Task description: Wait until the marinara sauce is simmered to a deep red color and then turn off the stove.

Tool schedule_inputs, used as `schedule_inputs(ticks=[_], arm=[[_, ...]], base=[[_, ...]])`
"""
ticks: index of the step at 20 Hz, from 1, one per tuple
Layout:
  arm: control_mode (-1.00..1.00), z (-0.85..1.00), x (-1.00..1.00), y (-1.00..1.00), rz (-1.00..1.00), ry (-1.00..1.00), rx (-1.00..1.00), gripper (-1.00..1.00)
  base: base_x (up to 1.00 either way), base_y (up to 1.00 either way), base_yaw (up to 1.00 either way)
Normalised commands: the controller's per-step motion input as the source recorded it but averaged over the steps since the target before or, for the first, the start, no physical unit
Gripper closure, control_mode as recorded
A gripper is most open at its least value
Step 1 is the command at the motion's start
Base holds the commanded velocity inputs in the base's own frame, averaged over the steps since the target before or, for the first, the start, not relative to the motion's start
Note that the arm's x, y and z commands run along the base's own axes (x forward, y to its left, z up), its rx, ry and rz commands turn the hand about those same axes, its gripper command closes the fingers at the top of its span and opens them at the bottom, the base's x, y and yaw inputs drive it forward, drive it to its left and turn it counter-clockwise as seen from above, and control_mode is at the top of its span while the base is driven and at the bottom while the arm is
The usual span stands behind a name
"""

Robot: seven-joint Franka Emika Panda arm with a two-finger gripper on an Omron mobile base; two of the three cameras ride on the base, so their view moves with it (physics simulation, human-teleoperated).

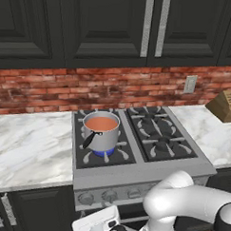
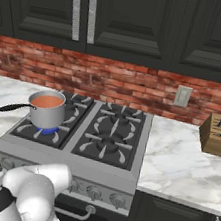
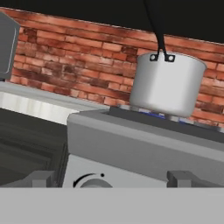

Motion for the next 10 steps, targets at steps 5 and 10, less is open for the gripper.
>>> schedule_inputs(ticks=[5, 10], arm=[[-1.0, 0.0, 0.02, -0.09, 0.0, 0.0, 0.03, -1.0], [-1.0, 0.0, 0.09, -0.14, 0.0, 0.0, 0.06, -1.0]], base=[[0.0, 0.0, 0.0], [0.0, 0.0, 0.0]])
